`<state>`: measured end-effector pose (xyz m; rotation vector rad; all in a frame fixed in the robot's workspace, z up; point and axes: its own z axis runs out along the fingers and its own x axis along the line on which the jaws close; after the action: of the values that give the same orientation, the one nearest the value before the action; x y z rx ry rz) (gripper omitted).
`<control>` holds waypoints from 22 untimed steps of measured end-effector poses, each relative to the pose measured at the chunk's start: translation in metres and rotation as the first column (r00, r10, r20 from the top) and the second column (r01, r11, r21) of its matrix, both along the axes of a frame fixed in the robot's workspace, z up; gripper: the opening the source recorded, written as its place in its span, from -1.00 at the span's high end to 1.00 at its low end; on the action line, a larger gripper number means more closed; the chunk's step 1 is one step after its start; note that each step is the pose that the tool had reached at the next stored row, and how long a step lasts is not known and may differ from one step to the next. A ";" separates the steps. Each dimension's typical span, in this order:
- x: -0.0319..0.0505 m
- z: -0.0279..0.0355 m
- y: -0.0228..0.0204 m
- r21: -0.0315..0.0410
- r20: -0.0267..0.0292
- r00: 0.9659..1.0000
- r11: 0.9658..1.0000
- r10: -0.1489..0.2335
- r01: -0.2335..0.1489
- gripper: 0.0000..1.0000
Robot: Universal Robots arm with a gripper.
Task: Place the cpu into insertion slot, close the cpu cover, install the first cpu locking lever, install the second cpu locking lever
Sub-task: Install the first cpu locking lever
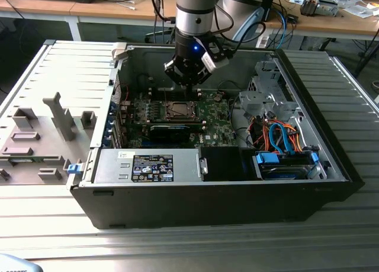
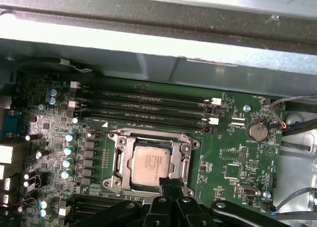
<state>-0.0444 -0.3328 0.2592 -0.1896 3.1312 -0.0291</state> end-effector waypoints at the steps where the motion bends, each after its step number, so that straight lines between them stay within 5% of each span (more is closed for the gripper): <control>1: 0.0000 0.0003 0.0005 0.000 0.000 1.000 1.000 0.000 0.000 0.79; 22: -0.0067 0.0015 0.0013 0.000 0.000 1.000 1.000 0.000 0.000 0.79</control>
<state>-0.0510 -0.3315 0.2606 -0.1894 3.1312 -0.0289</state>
